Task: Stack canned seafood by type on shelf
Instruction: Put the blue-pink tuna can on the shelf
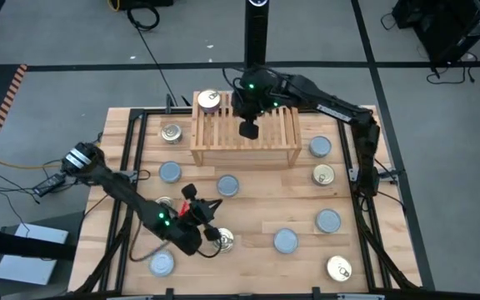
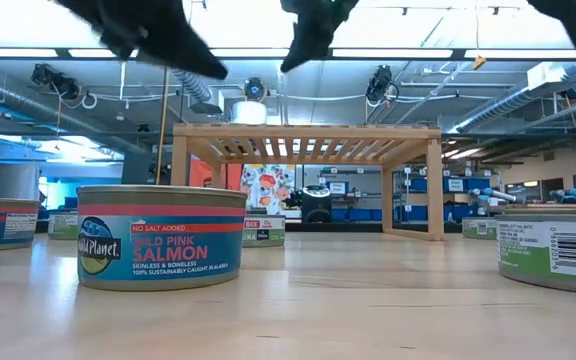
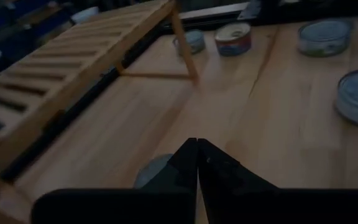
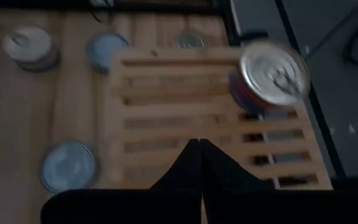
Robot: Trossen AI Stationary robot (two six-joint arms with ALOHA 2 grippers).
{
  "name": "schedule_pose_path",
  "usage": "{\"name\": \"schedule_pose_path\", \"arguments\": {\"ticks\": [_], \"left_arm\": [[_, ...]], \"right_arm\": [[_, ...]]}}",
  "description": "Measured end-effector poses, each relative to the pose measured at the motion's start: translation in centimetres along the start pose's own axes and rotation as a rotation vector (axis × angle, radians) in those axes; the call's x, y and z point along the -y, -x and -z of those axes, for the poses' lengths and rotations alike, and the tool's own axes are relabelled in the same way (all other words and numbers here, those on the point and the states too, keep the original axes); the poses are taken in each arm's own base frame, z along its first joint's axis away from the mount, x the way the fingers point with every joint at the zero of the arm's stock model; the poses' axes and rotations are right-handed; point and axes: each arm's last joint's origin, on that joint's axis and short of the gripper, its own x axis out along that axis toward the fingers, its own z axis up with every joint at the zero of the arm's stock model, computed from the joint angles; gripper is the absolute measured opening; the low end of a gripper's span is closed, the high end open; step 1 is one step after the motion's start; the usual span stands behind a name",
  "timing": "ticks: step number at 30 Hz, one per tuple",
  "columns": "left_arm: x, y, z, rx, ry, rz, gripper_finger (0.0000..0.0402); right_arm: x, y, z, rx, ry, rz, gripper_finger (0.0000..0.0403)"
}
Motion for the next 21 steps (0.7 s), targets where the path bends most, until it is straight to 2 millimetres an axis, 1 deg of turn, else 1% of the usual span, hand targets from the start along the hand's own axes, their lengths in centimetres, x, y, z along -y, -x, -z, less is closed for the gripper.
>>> {"name": "schedule_pose_path", "arguments": {"ticks": [4,7,10,12,14,19,21], "left_arm": [[-1.9,-0.3,-2.1,0.017,-0.048,0.04,0.0019],[-3.2,-0.6,-3.3,0.037,-0.049,0.071,0.0019],[-4.6,-1.4,-4.1,0.053,-0.03,0.122,0.0019],[-5.4,-2.4,-4.6,0.076,0.002,0.165,0.0019],[-6.3,-3.6,-4.9,0.078,0.017,0.189,0.0019],[-8.8,-6.2,-6.1,0.124,0.092,0.172,0.0019],[-9.6,-6.8,-6.5,0.15,0.092,0.164,0.0019]], "right_arm": [[-2.1,0.5,0.5,0.095,0.004,-0.011,0.0002],[-3.6,1.4,2.1,0.164,-0.01,0.016,0.0001],[-5.2,1.7,4.9,0.197,-0.032,0.032,0.0001],[-6.5,1.5,7.2,0.21,-0.045,0.033,0.0001],[-7.8,1.7,9.3,0.249,-0.06,0.04,0.0],[-10.3,2.9,13.8,0.341,-0.092,0.081,0.0001],[-11.1,3.7,15.0,0.372,-0.105,0.091,0.0001]]}}
